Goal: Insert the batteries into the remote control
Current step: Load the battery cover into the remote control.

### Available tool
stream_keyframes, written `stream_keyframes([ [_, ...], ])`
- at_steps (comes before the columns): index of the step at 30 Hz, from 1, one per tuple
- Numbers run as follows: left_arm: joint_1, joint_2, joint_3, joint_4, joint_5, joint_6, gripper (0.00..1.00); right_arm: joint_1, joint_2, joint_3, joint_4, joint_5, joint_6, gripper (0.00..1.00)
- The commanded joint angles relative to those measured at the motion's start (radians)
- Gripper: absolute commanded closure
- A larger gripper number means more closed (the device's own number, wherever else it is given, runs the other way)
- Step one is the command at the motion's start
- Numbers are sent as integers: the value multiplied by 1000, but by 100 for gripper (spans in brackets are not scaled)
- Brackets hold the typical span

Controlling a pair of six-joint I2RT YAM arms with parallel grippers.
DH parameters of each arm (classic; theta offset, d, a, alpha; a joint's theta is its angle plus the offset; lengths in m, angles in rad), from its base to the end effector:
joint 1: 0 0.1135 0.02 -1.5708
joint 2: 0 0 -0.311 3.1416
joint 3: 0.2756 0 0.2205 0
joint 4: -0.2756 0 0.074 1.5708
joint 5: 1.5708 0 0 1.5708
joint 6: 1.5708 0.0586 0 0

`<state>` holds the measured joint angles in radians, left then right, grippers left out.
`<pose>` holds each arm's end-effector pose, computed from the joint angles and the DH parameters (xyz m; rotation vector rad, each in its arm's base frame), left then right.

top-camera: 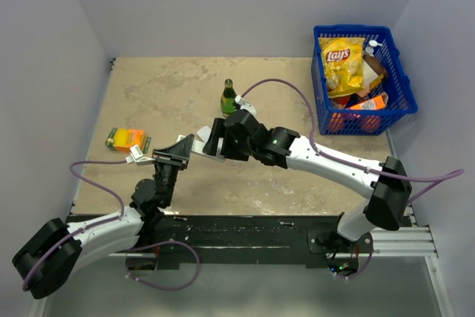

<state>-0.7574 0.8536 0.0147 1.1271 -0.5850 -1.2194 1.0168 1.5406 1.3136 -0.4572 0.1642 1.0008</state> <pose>0.1093 -0.0588 0.2651 -0.8371 1.1866 -1.2835 0.1833 0.2781 0.3518 0.0746 2.4019 0.8595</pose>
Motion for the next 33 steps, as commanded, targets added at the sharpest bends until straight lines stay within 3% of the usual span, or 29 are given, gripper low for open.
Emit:
stream_keyframes([
  [1,-20,-2,-206,261,70,-69,100,12,30,-1,12,-22,21,19],
  [10,-20,41,-203,316,86,-32,100,14,58,32,17,-28,22,18],
  [20,-20,32,-208,286,41,9,100,12,18,23,-58,44,16,7],
  [33,-20,-10,-209,240,-1,66,100,5,-13,-11,-120,92,19,15],
])
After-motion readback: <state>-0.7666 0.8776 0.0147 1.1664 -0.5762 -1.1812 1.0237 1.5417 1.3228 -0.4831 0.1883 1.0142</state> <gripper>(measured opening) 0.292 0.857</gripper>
